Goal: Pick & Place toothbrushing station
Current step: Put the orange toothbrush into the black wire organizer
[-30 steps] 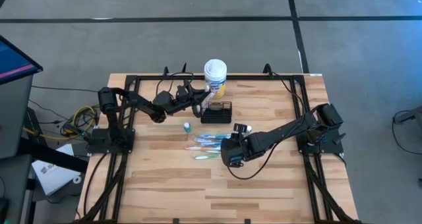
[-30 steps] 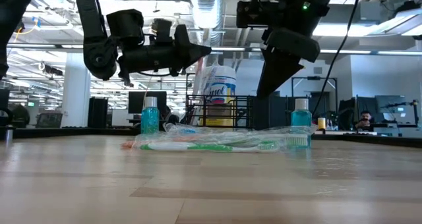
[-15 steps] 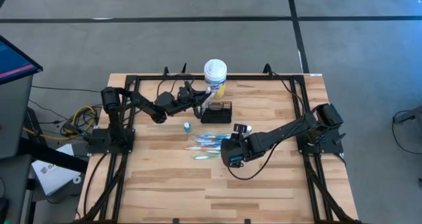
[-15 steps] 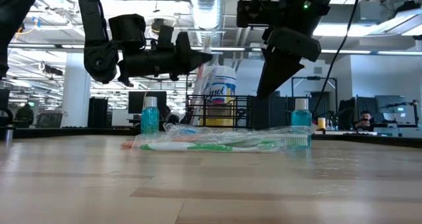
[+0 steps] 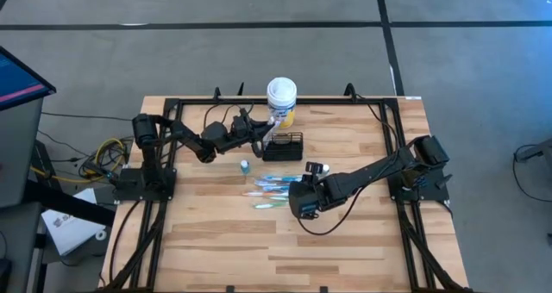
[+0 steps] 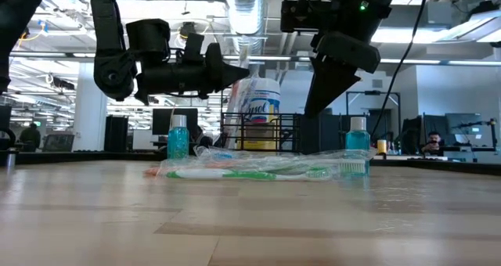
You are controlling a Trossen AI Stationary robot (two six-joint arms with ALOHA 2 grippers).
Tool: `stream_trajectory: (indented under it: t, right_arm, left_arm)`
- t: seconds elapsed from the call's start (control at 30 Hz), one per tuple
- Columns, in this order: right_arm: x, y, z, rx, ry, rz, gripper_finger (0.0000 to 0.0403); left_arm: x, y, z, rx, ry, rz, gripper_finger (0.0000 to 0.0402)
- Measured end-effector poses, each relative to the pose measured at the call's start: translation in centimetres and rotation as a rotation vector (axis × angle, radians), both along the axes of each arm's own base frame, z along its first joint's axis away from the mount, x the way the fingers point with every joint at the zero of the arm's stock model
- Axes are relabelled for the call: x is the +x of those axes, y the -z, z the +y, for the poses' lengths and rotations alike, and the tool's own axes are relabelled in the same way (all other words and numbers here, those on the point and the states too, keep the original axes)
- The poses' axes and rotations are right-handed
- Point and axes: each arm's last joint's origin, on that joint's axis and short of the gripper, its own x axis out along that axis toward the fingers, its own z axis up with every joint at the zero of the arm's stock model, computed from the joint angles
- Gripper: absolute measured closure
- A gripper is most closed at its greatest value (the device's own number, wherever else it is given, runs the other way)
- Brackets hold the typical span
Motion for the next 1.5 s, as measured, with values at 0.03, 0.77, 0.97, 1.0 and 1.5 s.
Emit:
stream_trajectory:
  t: [0.03, 0.77, 0.97, 1.0, 1.5]
  right_arm:
    - [0.0, 0.0, 0.0, 0.0, 0.0, 0.0, 0.0276]
    - [0.03, -0.01, 0.01, 0.001, 0.0, -0.003, 0.0276]
    - [0.02, 0.0, 0.01, 0.001, 0.0, -0.002, 0.0276]
    - [0.02, 0.0, 0.01, 0.001, 0.0, -0.002, 0.0276]
    - [0.02, 0.01, 0.01, 0.003, 0.0, -0.002, 0.0276]
  left_arm:
    - [0.02, 0.0, -0.05, 0.002, 0.001, 0.001, 0.0394]
    - [-0.03, -0.03, 0.04, 0.01, -0.003, 0.004, 0.0388]
    - [0.0, 0.21, 0.08, 0.001, -0.004, 0.027, 0.0382]
    - [0.01, 0.22, 0.08, 0.001, -0.004, 0.027, 0.0378]
    - [-0.02, 0.22, 0.14, -0.009, -0.021, 0.024, 0.0298]
